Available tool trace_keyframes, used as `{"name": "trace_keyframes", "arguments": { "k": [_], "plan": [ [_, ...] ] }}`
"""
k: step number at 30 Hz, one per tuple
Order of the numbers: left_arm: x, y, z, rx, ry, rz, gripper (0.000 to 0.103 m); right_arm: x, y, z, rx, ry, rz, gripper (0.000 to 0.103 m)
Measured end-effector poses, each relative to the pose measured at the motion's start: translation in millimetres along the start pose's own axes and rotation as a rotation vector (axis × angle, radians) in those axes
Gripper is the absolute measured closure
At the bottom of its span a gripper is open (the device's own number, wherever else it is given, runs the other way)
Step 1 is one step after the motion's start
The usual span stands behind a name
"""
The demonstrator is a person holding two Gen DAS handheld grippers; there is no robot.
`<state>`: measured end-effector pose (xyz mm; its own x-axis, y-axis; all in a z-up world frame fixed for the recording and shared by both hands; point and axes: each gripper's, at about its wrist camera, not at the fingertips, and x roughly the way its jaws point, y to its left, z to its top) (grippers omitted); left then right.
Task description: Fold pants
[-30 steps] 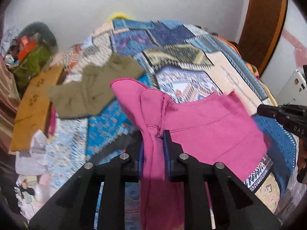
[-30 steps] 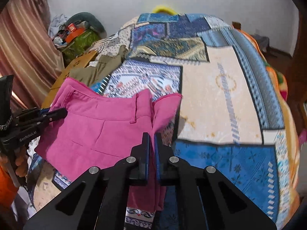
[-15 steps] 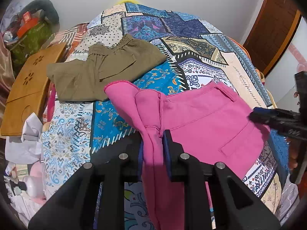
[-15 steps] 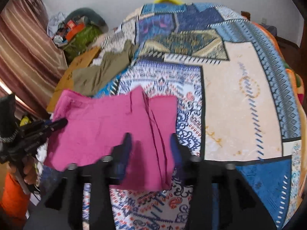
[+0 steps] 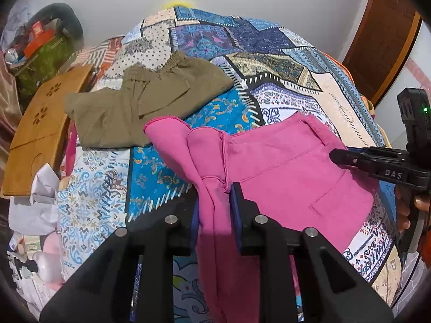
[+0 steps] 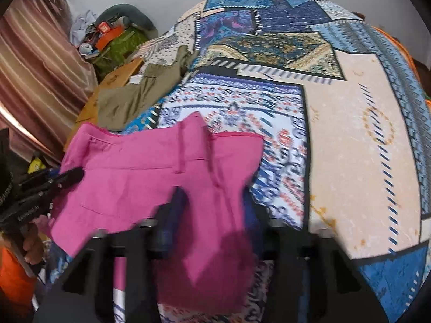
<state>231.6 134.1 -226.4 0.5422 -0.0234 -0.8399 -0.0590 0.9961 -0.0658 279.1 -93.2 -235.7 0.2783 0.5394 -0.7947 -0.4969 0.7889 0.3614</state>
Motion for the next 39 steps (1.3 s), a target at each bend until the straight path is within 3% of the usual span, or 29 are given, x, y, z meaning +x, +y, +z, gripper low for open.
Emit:
{"name": "trace_keyframes", "arguments": {
  "k": [2, 7, 14, 21, 29, 34, 39],
  "plan": [
    [-3.0, 0.6, 2.6, -0.011, -0.014, 0.0, 0.084, 0.8, 4.9, 2.2, -0.019, -0.003, -0.028, 0.089],
    [-23.7, 6.1, 14.4, -0.046, -0.087, -0.016, 0.088, -8.1, 24.5, 3.6, -0.106, -0.056, -0.096, 0.093],
    [-57.2, 16.5, 48.5, -0.012, -0.195, 0.061, 0.088, -35.6, 59.2, 39.2, -0.173, -0.169, -0.086, 0.093],
    [-66.3, 67.8, 87.8, -0.063, -0.283, 0.105, 0.088, -34.0, 93.1, 90.5, -0.197, -0.255, -0.055, 0.093],
    [-28.4, 124.9, 121.7, -0.113, -0.287, 0.172, 0.088, 15.2, 118.9, 139.7, -0.196, -0.282, -0.026, 0.093],
    [20.1, 150.6, 134.4, -0.122, -0.235, 0.203, 0.088, 60.0, 126.8, 160.9, -0.205, -0.237, -0.025, 0.093],
    [78.4, 165.0, 136.3, -0.09, -0.173, 0.248, 0.087, 110.1, 126.8, 178.0, -0.243, -0.162, -0.083, 0.093]
  ]
}}
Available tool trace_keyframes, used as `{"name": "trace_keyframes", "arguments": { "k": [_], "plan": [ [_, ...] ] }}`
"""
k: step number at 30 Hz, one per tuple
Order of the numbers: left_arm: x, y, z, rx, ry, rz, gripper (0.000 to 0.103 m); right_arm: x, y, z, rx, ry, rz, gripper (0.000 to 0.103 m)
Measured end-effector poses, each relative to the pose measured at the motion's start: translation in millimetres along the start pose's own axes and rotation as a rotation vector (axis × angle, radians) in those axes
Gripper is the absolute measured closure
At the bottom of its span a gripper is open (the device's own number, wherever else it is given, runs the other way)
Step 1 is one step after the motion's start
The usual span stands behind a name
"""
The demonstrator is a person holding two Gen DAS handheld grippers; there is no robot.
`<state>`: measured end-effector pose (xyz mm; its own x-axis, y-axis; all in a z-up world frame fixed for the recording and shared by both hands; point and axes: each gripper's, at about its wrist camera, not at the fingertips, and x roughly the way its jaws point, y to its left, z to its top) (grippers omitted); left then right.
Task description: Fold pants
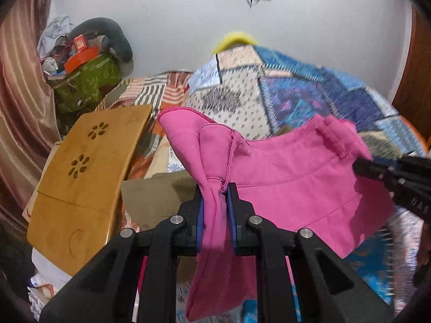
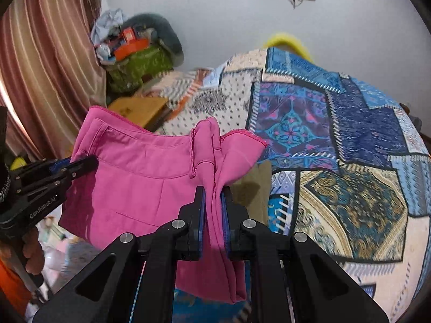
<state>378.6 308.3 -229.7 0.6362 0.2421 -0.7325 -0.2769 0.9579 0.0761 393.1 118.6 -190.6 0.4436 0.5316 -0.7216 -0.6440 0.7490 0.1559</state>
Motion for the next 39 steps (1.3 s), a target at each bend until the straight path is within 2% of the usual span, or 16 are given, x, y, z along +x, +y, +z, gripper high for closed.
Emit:
{"name": "trace_keyframes", "arguments": {
  "k": [2, 5, 6, 8, 14, 18, 21, 22, 25, 27, 30, 35, 37, 39],
  "plan": [
    [20.5, -0.3, -6.1, 0.0, 0.029, 0.008, 0.087, 14.6, -3.3, -0.9, 0.001, 0.022, -0.009, 0.093],
    [58.7, 5.5, -19.0, -0.04, 0.127, -0.016, 0.085, 37.8, -6.8, -6.4, -0.013, 0.058, -0.059, 0.093],
    [71.4, 7.4, -23.8, -0.046, 0.157, -0.019, 0.083, 45.6, -9.3, -10.2, -0.008, 0.077, -0.072, 0.093],
    [79.8, 7.4, -29.8, -0.038, 0.166, -0.01, 0.076, 52.3, -14.2, -14.3, 0.004, 0.099, -0.073, 0.092],
    [66.5, 20.6, -30.9, -0.07, 0.166, -0.033, 0.066, 48.9, -19.5, -20.6, 0.005, 0.134, -0.083, 0.092],
    [52.6, 32.8, -42.7, -0.04, 0.182, 0.044, 0.064, 35.2, -23.7, -26.2, 0.01, 0.153, -0.089, 0.088],
    [42.7, 41.1, -57.5, -0.032, 0.218, 0.05, 0.064, 24.2, -23.4, -33.9, -0.003, 0.183, -0.107, 0.079],
    [36.0, 41.3, -62.3, -0.023, 0.224, 0.06, 0.064, 18.6, -22.7, -37.5, -0.01, 0.197, -0.123, 0.073],
    [11.9, 38.0, -67.5, -0.001, 0.22, 0.067, 0.064, -0.5, -19.7, -42.7, -0.026, 0.202, -0.139, 0.071],
    [-9.2, 34.3, -64.9, 0.003, 0.196, 0.052, 0.064, -19.5, -16.1, -43.2, -0.02, 0.194, -0.135, 0.071],
    [-57.6, 26.4, -53.8, 0.005, 0.121, 0.023, 0.064, -48.4, -7.6, -38.1, -0.011, 0.152, -0.115, 0.071],
    [-157.2, 12.5, -33.9, -0.01, -0.044, -0.033, 0.064, -122.6, 20.4, -23.2, -0.042, -0.001, -0.09, 0.071],
    [-203.1, 7.7, -30.9, -0.014, -0.116, -0.06, 0.06, -156.1, 33.2, -20.2, -0.055, -0.075, -0.079, 0.071],
    [-237.7, 4.5, -30.0, -0.016, -0.176, -0.059, 0.058, -184.9, 45.6, -18.8, -0.068, -0.141, -0.067, 0.071]
  ]
}}
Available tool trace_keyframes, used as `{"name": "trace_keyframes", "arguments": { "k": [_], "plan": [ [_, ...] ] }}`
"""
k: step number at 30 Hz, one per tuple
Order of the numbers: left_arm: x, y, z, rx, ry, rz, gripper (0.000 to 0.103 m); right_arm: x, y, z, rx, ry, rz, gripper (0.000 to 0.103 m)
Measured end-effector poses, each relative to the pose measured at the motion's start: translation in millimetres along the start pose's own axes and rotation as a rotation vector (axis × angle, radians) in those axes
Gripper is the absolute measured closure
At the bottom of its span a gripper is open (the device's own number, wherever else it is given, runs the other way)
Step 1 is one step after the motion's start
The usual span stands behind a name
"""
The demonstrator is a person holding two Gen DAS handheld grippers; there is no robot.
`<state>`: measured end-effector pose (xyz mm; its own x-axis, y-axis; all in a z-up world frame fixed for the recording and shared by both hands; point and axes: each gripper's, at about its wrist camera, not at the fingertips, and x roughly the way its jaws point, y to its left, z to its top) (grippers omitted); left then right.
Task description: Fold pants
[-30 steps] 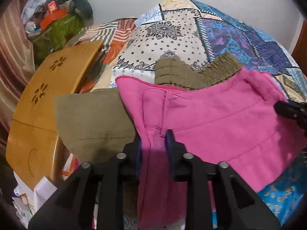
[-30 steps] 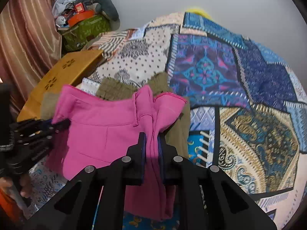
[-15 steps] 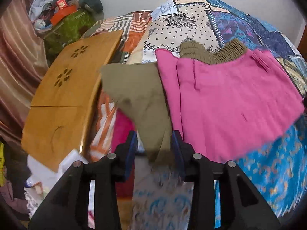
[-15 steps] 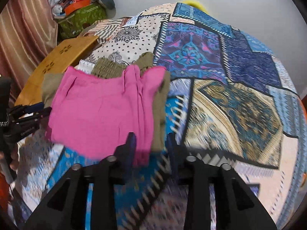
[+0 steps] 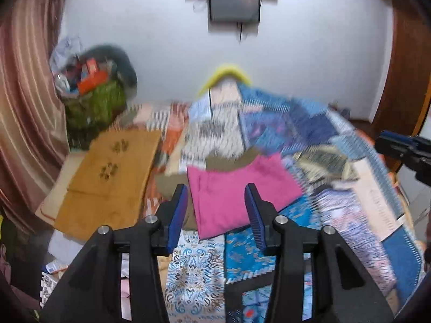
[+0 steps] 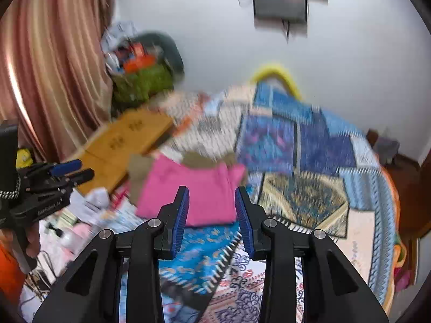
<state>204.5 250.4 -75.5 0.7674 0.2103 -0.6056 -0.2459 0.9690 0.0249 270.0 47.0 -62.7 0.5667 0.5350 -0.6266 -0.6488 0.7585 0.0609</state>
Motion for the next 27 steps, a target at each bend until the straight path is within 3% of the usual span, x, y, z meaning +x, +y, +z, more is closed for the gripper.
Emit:
{"name": "trace_keyframes", "arguments": {
  "k": [7, 14, 17, 19, 21, 23, 27],
  "plan": [
    [-134.1, -17.0, -4.9, 0.02, -0.253, 0.002, 0.058, -107.5, 42.0, -5.7, -0.044, -0.251, 0.051, 0.071],
    [-212.8, -28.2, -39.2, -0.007, -0.406, 0.01, 0.058, -180.5, 74.1, -45.2, -0.063, -0.452, 0.075, 0.071],
    [-231.0, -31.8, -52.8, -0.011, -0.444, 0.011, 0.048, -198.8, 85.5, -61.0, -0.083, -0.499, 0.067, 0.071],
    [-242.6, -33.0, -61.3, -0.016, -0.468, 0.006, 0.035, -206.5, 90.7, -68.3, -0.088, -0.514, 0.07, 0.069],
    [-252.6, -33.7, -67.8, -0.025, -0.496, 0.02, 0.027, -210.2, 94.0, -72.1, -0.091, -0.52, 0.075, 0.057],
    [-258.2, -32.3, -72.5, -0.04, -0.521, 0.024, 0.018, -212.5, 94.0, -76.1, -0.081, -0.539, 0.067, 0.038],
    [-263.7, -28.2, -78.5, -0.051, -0.537, 0.026, 0.001, -213.7, 92.9, -80.2, -0.053, -0.556, 0.055, 0.017]
  ]
}}
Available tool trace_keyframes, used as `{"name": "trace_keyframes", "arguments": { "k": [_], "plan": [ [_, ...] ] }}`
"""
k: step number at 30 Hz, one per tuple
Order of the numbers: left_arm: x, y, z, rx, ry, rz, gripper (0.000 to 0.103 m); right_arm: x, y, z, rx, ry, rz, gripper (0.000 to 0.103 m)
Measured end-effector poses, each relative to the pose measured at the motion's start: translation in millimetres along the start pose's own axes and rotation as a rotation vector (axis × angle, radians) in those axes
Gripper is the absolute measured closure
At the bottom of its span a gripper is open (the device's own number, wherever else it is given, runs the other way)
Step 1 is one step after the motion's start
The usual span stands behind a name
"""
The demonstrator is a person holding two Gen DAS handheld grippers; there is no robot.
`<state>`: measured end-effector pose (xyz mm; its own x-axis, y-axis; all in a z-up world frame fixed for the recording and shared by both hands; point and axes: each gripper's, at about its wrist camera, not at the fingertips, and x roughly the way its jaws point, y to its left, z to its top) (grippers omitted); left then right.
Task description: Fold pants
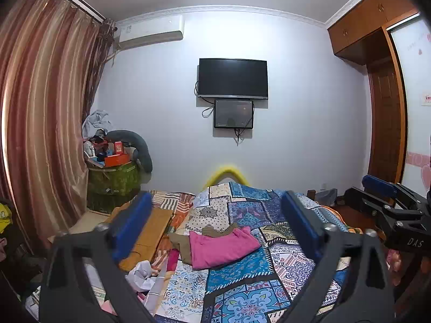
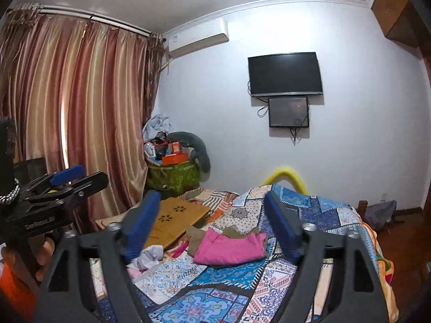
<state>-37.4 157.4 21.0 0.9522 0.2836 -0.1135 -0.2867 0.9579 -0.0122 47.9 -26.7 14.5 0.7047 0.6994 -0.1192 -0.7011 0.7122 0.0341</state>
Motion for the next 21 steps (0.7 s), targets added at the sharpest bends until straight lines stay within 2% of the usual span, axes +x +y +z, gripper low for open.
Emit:
{"name": "trace_keyframes", "arguments": {
  "k": [3, 5, 21],
  "plan": [
    [-2.3, 1.6, -2.4, -0.012, -0.001, -0.005, 0.0, -2.2, 0.8, -2.0, 0.0, 0.0, -0.016, 0.009],
    [-4.0, 3.1, -4.0, -0.019, 0.007, -0.01, 0.0, -3.2, 2.4, -3.7, -0.011, 0.003, -0.03, 0.0],
    [1.5, 3.0, -13.1, -0.037, 0.034, 0.016, 0.0, -14.5, 2.3, -12.6, 0.001, -0.003, -0.055, 0.0]
  ]
}}
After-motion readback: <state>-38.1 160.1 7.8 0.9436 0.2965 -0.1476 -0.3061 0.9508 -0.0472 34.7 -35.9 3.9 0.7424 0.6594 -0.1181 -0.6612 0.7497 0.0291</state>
